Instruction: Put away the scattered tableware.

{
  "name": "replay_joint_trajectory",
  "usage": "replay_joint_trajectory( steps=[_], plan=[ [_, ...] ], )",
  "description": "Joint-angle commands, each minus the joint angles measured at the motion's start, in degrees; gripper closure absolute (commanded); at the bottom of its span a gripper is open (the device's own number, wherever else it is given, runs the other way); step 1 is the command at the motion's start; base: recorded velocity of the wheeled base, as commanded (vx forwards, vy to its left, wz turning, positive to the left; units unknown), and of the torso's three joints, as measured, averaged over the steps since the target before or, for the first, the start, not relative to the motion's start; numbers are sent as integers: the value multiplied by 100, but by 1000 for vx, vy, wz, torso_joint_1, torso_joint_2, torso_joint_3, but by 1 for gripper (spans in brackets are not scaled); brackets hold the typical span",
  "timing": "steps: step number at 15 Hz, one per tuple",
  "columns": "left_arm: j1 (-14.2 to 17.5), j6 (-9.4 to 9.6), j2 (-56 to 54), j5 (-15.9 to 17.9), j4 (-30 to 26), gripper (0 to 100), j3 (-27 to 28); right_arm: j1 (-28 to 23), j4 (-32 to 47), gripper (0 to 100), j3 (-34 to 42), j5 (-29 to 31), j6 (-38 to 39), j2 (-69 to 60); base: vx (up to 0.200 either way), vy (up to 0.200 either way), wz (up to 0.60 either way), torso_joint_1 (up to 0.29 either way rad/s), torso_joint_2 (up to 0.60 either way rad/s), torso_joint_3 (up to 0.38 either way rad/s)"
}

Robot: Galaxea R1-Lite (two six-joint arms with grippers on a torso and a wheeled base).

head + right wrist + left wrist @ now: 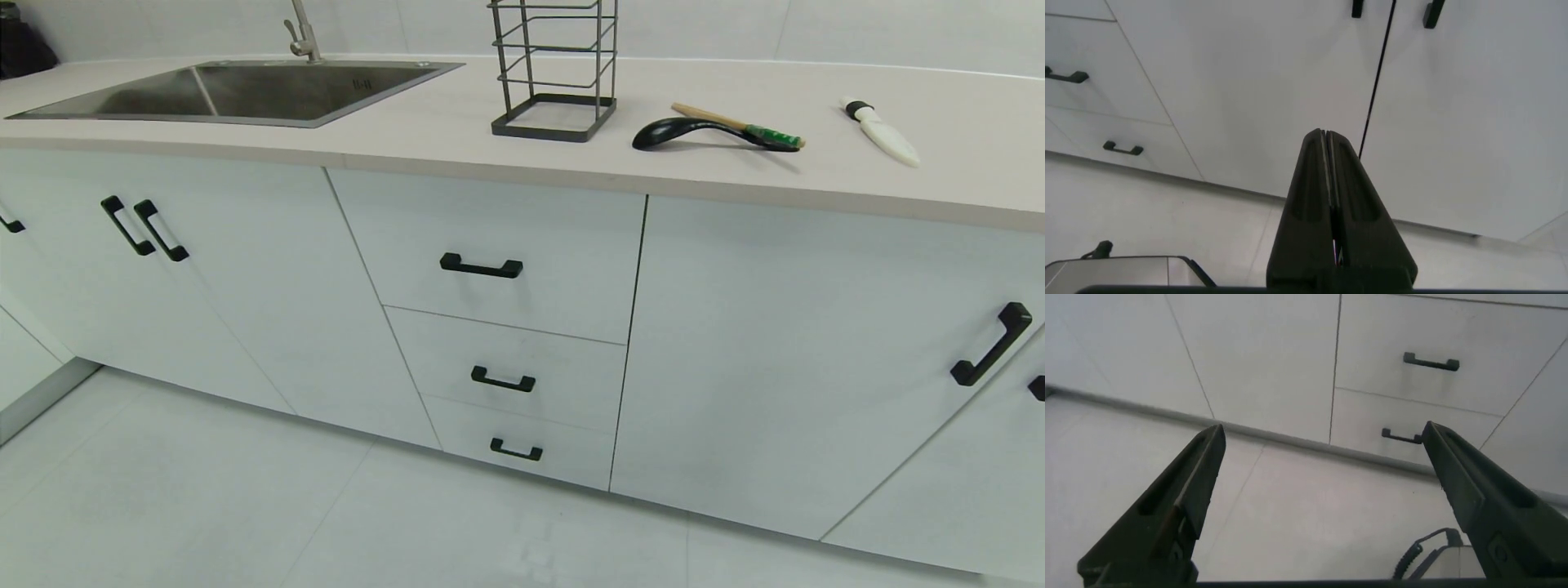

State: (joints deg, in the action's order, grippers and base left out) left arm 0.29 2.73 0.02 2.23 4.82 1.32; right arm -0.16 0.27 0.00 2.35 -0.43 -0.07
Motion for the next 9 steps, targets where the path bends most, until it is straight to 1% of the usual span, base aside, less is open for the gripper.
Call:
replay_joint_trajectory(
  steps=[1,2,3,4,5,7,8,9],
  plan=[
    [6,377,305,709,222,0,633,-2,0,100,0,2,-1,7,0,0,0,0,0,0],
    [6,456,463,876,160,0,826,-2,0,100,0,2,-1,7,0,0,0,0,0,0],
    [6,729,920,1113,-16,0,1257,-2,0,100,0,2,-1,7,0,0,0,0,0,0],
    [-47,1212,1509,1359,-121,0,1573,-2,0,100,0,2,-1,7,0,0,0,0,0,0],
    [-161,1687,2001,1649,-112,0,1749,-2,0,100,0,2,-1,7,0,0,0,0,0,0],
    [-398,2522,2590,2062,-121,0,1881,-2,0,100,0,2,-1,7,0,0,0,0,0,0],
    [-688,3049,3118,2150,-130,0,1899,-2,0,100,0,2,-1,7,0,0,0,0,0,0],
    [-829,3225,3364,2150,-130,0,1907,-2,0,100,0,2,-1,7,0,0,0,0,0,0]
  ],
)
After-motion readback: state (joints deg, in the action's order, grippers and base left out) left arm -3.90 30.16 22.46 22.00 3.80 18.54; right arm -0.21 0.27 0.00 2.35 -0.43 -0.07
